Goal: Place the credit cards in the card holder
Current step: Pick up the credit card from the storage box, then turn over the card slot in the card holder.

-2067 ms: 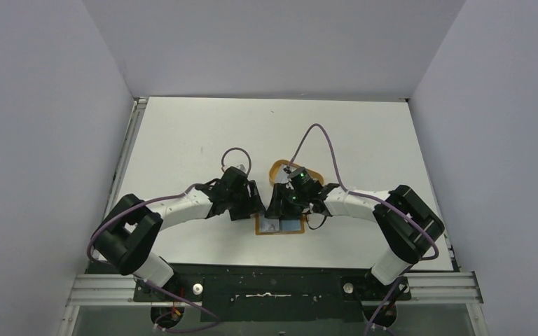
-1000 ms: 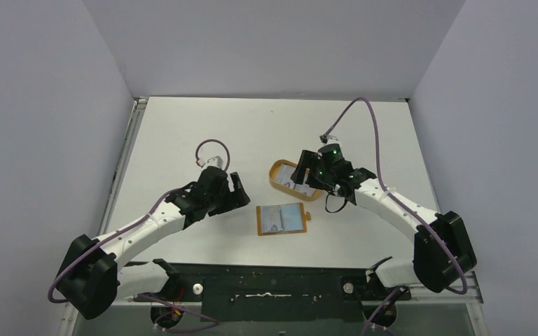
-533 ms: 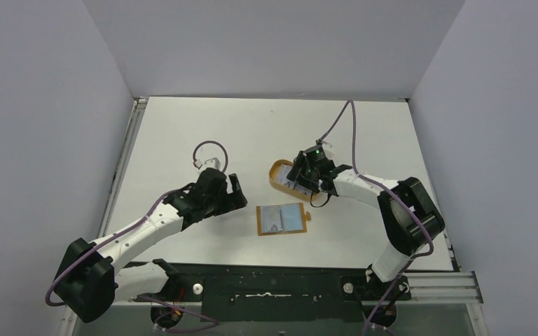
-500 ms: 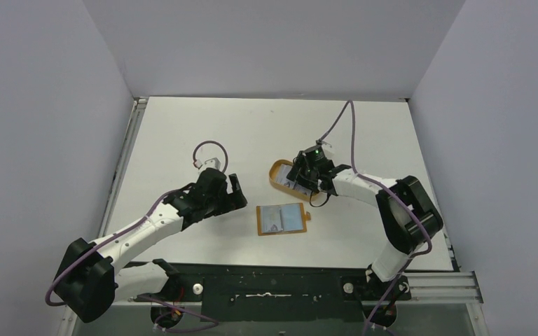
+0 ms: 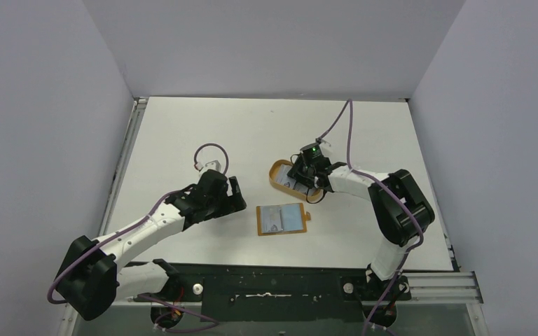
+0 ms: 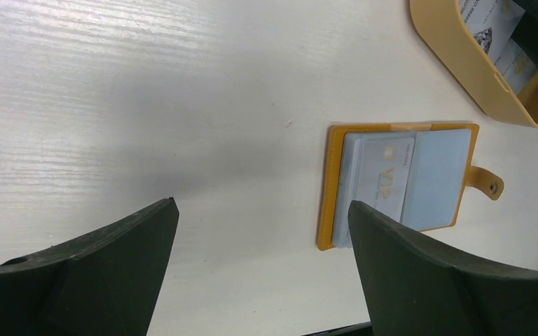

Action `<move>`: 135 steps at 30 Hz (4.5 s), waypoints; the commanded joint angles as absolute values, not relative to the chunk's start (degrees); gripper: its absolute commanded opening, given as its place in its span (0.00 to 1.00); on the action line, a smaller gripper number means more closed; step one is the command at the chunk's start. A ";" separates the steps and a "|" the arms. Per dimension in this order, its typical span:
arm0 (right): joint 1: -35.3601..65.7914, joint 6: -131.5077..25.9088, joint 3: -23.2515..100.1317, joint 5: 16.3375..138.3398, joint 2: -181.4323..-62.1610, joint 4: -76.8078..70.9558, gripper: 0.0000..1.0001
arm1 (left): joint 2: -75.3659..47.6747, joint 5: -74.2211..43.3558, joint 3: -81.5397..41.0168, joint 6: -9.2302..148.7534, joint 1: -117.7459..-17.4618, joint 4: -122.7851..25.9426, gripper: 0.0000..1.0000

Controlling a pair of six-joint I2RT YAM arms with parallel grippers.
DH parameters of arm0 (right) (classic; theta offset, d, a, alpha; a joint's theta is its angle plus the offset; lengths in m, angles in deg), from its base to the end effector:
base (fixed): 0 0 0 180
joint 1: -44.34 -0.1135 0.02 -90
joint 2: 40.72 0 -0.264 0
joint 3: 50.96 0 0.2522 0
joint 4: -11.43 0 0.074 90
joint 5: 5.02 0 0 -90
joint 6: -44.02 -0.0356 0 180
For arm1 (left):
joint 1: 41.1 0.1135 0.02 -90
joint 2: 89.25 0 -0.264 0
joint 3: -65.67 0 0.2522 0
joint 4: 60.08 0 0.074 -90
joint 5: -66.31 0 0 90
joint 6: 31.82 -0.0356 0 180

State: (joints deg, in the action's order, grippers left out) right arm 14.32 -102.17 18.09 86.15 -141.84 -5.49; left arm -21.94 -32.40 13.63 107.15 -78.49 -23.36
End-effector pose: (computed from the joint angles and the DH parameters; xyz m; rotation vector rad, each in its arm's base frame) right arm 0.3091 0.1778 0.1559 0.5831 2.4660 0.6287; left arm 0.1850 -0.1346 0.2046 -0.3200 2.5007 -0.4540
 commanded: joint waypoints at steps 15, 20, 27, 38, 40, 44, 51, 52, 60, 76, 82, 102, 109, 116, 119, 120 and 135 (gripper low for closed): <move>16.62 -101.36 12.87 86.52 -138.48 -2.88 0.28 | -20.87 -31.43 13.11 107.53 -78.19 -25.16 0.87; 17.03 -101.18 11.15 86.25 -136.83 -2.77 0.24 | -20.44 -31.44 13.04 107.49 -78.19 -25.43 0.86; 17.54 -101.18 10.03 85.43 -134.01 -2.81 0.08 | -20.25 -31.43 12.78 107.49 -78.20 -25.41 0.85; 18.28 -103.14 12.40 81.59 -125.57 -8.62 0.00 | -21.02 -32.21 11.90 107.44 -78.19 -24.45 0.85; 18.49 -103.35 13.97 80.88 -124.25 -10.85 0.00 | -21.13 -32.43 11.60 107.32 -78.15 -24.22 0.85; 19.74 -104.11 17.16 77.32 -122.91 -15.22 0.00 | -21.30 -32.59 11.09 107.23 -78.19 -24.09 0.85; 23.88 -105.99 22.25 66.78 -122.02 -21.67 0.00 | -22.28 -32.89 10.35 106.93 -78.19 -23.11 0.85; 25.01 -105.98 23.82 64.52 -121.84 -24.02 0.00 | -22.54 -33.03 10.15 106.88 -78.17 -22.71 0.85; 33.83 -110.55 22.40 44.20 -115.91 -26.41 0.00 | -24.48 -31.77 10.19 105.83 -78.11 -23.04 0.85; 24.88 -77.25 19.71 64.30 -106.13 -43.75 0.00 | -24.66 -28.21 7.51 97.90 -83.54 -28.90 0.97; 24.29 -77.76 3.67 63.34 -97.08 -34.54 0.00 | -9.92 -37.22 -7.13 92.51 -96.96 -18.98 0.96; 21.63 -75.52 -3.01 65.84 -93.59 -30.40 0.00 | 17.84 -45.15 -27.94 91.31 -101.05 -8.69 0.97; 21.59 -75.77 -3.93 65.14 -93.65 -29.18 0.00 | 20.61 -45.74 -27.99 91.68 -101.22 -8.78 0.97; 21.50 -75.88 -4.55 63.02 -93.91 -28.16 0.00 | 22.15 -45.85 -25.67 92.18 -101.22 -8.75 0.94; 21.49 -75.86 -4.75 62.15 -93.97 -27.71 0.00 | 22.09 -45.63 -24.83 92.58 -101.18 -8.84 0.87; 21.49 -75.87 -4.80 61.93 -94.12 -27.53 0.00 | 21.95 -45.43 -24.34 92.55 -101.10 -8.99 0.84; 19.92 -77.68 -3.71 56.06 -100.66 -22.50 0.00 | 19.09 -42.25 -18.08 92.33 -98.84 -13.04 0.55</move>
State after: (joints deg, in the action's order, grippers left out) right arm 20.62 -77.08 -4.46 59.16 -98.80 -27.00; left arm 19.30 -44.25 -20.41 92.18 -99.45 -12.93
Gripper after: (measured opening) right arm 0.025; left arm 0.572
